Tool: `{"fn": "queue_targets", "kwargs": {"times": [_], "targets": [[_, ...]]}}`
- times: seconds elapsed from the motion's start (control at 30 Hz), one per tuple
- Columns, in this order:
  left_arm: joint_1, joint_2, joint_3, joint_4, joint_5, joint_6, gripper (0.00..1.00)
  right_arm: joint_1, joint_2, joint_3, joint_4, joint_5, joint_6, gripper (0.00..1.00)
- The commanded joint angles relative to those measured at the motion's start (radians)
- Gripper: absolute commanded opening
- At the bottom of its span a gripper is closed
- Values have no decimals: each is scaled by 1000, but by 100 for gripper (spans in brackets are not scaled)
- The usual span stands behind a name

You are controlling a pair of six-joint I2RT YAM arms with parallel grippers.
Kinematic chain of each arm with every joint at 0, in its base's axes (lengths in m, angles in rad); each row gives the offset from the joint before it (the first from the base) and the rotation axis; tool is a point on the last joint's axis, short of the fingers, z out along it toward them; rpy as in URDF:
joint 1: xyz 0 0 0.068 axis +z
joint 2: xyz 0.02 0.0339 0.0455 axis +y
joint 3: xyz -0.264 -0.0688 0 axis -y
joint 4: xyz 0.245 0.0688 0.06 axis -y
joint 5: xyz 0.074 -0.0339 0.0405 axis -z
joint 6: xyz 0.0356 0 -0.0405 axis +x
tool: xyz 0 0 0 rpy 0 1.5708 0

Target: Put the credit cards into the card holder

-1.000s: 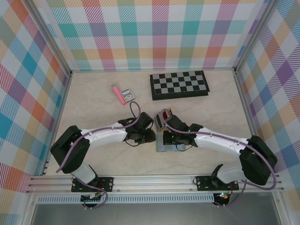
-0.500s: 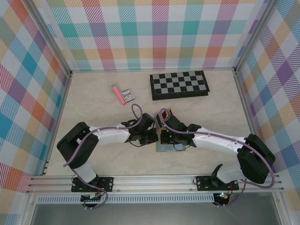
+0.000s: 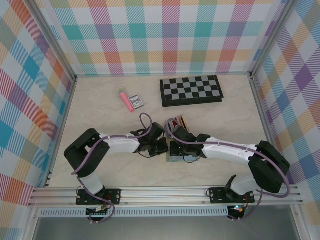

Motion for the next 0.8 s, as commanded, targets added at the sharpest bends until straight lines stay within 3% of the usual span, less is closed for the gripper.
{"fn": "queue_targets", "kwargs": {"times": [0.0,0.4,0.77], "targets": [[11,47,-29,-19,-13,-3,0,10,3,-10,-46,57,9,6],[9,84,-32,-48,-21,-1,0,8,-56,10,-252,210,-16,7],[8,84,-32,-62,-25,11,0,-63,-135,3,-334,224,-25,8]]}}
